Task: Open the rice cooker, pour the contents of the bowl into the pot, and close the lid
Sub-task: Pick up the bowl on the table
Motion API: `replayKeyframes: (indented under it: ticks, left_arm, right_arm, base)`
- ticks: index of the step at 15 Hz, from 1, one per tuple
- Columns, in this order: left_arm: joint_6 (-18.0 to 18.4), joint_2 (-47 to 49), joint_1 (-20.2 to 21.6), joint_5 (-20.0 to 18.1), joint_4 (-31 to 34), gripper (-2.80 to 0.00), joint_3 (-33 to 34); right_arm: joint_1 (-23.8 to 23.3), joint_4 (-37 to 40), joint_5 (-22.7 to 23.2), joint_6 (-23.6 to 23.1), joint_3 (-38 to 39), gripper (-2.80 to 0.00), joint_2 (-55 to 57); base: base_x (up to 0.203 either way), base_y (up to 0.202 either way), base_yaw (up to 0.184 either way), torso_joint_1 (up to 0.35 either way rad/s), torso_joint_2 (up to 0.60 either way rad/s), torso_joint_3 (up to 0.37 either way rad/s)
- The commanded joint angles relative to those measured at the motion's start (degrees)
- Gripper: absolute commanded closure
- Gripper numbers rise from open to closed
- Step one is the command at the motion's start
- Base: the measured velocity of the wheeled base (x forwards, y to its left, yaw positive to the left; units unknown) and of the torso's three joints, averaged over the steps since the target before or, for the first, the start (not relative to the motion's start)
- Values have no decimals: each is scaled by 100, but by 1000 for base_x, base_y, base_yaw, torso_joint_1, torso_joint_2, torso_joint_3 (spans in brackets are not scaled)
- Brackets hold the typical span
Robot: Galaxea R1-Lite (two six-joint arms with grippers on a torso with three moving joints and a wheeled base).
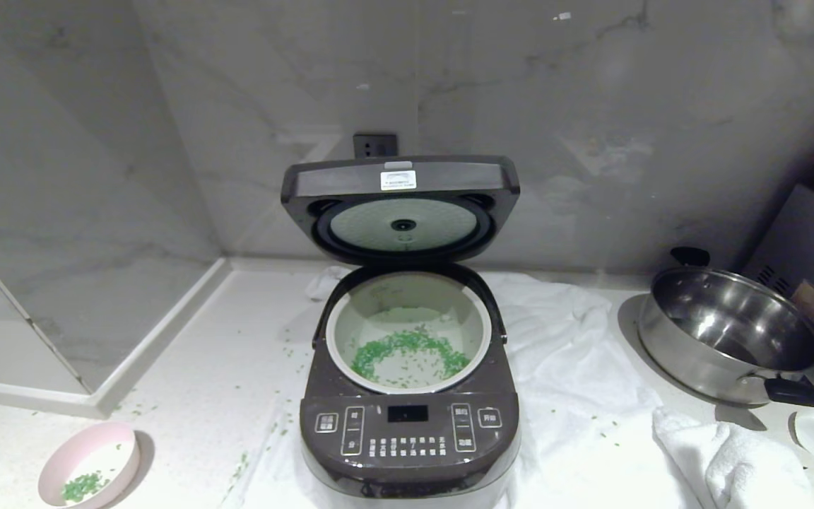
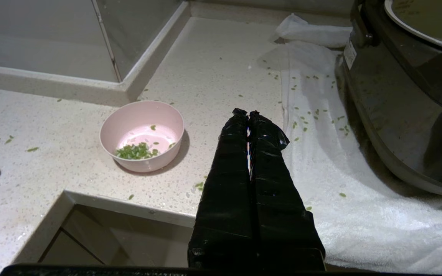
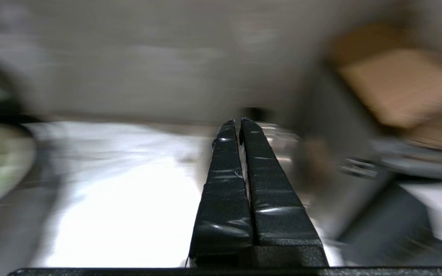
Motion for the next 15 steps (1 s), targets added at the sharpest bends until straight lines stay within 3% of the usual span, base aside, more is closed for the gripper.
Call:
replayKeyframes:
  ticks: [1,6,9,15]
  left_arm:
    - [-5,-10,0,2,4,0,-1]
    - [-5,-10,0,2,4,0,-1]
    - [-5,-10,0,2,4,0,-1]
    - [-5,-10,0,2,4,0,-1]
  right_arm:
    - [-789,6,8,-302,275,0,-797]
    - [-1308,15,128,-518,445,0,-1703]
    - [-1340,3,696,-521,995,0,-2438]
    - [-1201,3,1367,-460,1724,0,-3228]
  base:
    - [0,0,0,0,0,0]
    - [0,0,0,0,0,0]
    - [0,0,0,0,0,0]
    - [0,0,0,0,0,0]
